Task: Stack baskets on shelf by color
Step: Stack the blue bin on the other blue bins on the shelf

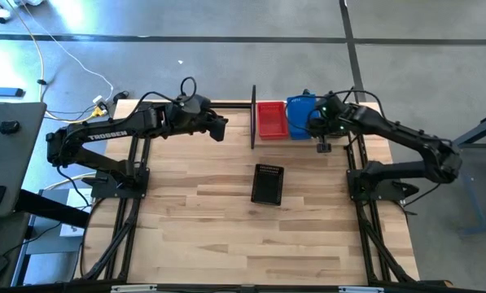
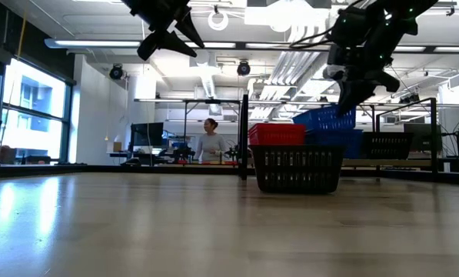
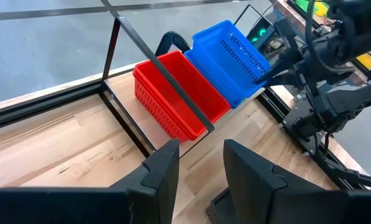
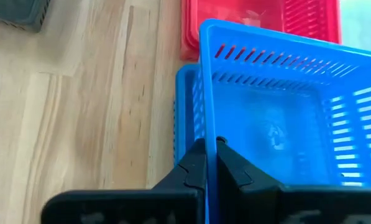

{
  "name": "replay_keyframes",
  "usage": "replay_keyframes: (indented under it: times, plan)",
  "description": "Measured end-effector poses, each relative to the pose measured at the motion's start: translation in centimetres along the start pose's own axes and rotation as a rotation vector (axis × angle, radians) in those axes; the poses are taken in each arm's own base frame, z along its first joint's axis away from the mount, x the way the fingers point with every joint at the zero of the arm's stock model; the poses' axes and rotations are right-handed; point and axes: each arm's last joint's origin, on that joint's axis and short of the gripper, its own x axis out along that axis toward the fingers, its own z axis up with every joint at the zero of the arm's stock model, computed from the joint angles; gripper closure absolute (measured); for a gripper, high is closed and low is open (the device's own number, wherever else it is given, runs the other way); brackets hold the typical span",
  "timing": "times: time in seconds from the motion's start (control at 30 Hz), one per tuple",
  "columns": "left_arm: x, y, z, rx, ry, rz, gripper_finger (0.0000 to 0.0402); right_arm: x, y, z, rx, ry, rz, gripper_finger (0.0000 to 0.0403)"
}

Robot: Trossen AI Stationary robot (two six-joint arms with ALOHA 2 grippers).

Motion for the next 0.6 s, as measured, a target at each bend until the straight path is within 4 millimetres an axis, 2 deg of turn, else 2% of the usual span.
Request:
replay_keyframes:
  times: [0.13,0.33,0.6]
  plan:
    - [0.0,0.0,0.0,0.0,0.0,0.0,0.0286,0.6,-0.1,0.1,0.004,0.004,0.011,0.0403]
    - [0.0,0.0,0.0,-0.001,0.0,0.001,0.0286,1.5,-0.5,0.4,0.1,0.005,0.003,0.0402]
    - [0.0,0.0,0.0,-0.001,-0.001,0.0,0.0286,1.5,-0.6,0.3,0.099,0.023,-0.015,0.0402]
